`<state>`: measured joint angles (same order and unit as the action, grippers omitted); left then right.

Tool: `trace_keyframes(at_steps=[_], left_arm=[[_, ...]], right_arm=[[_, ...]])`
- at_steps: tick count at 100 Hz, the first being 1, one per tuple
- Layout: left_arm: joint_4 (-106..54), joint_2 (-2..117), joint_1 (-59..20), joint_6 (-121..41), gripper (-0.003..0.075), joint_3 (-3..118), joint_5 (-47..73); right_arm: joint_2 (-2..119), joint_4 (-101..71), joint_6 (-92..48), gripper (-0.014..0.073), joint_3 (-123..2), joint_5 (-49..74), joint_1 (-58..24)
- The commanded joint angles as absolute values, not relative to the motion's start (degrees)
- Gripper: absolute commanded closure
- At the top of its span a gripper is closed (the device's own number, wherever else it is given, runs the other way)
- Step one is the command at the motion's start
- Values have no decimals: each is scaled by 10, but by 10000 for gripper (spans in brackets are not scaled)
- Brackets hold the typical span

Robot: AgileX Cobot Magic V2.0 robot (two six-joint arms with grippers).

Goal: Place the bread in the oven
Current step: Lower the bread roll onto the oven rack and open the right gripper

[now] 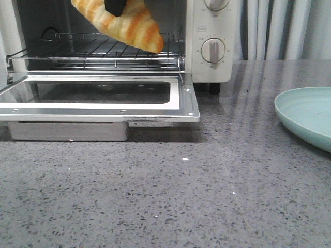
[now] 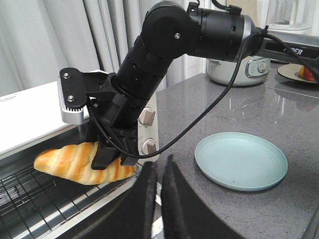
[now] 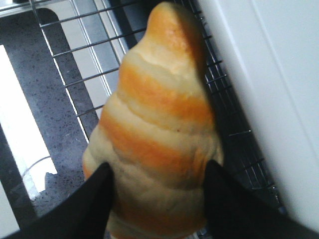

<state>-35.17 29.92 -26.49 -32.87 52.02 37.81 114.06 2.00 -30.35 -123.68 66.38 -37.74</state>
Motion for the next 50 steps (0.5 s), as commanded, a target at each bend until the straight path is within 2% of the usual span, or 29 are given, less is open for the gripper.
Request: trace_keyframes(at_steps=[1, 21, 36, 50], left_arm=[[-370, 307, -264, -328, 740, 538, 343], [-370, 307, -264, -328, 740, 538, 344], [-371, 307, -264, -328, 740, 538, 344], [-372, 307, -264, -328, 740, 538, 344]], right_arm=[[1111, 40, -293, 240, -1256, 624, -375], [1130, 30, -291, 232, -1256, 640, -375], [1133, 30, -281, 151, -1256, 635, -375], [1133, 30, -279, 143, -1262, 642, -375]])
